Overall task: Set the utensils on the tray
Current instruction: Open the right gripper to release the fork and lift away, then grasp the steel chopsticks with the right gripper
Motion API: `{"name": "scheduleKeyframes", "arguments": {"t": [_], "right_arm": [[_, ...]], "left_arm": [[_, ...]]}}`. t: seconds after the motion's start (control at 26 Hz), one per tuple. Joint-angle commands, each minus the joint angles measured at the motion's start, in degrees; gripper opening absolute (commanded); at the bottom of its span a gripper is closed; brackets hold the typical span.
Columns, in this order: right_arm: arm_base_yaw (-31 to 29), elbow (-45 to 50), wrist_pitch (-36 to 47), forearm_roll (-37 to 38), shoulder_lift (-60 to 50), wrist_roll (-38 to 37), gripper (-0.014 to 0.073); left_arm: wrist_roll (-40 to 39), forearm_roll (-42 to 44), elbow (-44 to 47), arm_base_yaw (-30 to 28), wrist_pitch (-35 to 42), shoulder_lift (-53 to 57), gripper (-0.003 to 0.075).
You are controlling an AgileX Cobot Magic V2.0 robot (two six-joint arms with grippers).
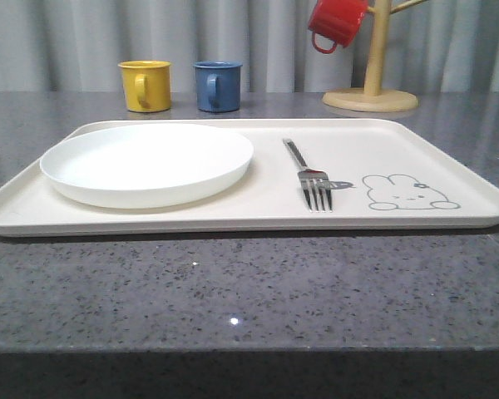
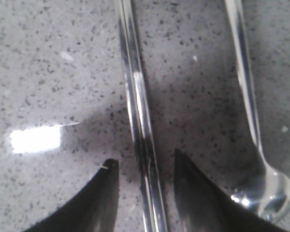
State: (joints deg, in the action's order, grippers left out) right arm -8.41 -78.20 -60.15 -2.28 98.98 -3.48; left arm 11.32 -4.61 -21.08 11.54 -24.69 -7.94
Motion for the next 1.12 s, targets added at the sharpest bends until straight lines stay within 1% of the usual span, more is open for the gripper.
{"name": "scheduleKeyframes", "arguments": {"t": [0.0,0.15,0.23,0.38,0.5,0.62,0.69,0.85,1.08], "right_arm": [[-0.30,-1.18,1.34,-0.16,-1.34,0.83,0.0310],[-0.30,-1.18,1.40,-0.16,-0.28,0.83,0.0303],[-0.30,-1.18,1.40,-0.16,-0.15,0.83,0.0281],[-0.30,-1.18,1.09,-0.16,-0.15,0.83,0.0200],[-0.30,-1.18,0.44,-0.16,-0.15,0.83,0.0122],[-0.30,-1.38,-0.14,-0.16,-0.32,0.83,0.0071],[-0.30,-1.45,-0.14,-0.16,-0.94,0.83,0.0058],[-0.30,-2.35,-0.47,-0.10,-2.46,0.48,0.0058],[-0.14,-4.73,-3.06,-0.67,-6.47,-0.81,0.0058]], "left_arm": [[-0.46,-0.69,-1.61,-0.01,4.85,-0.67,-0.0018],[-0.46,-0.69,-1.61,-0.01,4.85,-0.67,-0.0018],[-0.46,-0.69,-1.61,-0.01,4.85,-0.67,-0.0018],[-0.46,-0.69,-1.61,-0.01,4.85,-0.67,-0.0018],[-0.46,-0.69,-1.61,-0.01,4.85,-0.67,-0.0018],[-0.46,-0.69,-1.61,-0.01,4.85,-0.67,-0.0018],[-0.46,-0.69,-1.61,-0.01,4.85,-0.67,-0.0018],[-0.46,-0.69,-1.61,-0.01,4.85,-0.67,-0.0018],[-0.46,-0.69,-1.61,-0.01,4.85,-0.67,-0.0018]]}}
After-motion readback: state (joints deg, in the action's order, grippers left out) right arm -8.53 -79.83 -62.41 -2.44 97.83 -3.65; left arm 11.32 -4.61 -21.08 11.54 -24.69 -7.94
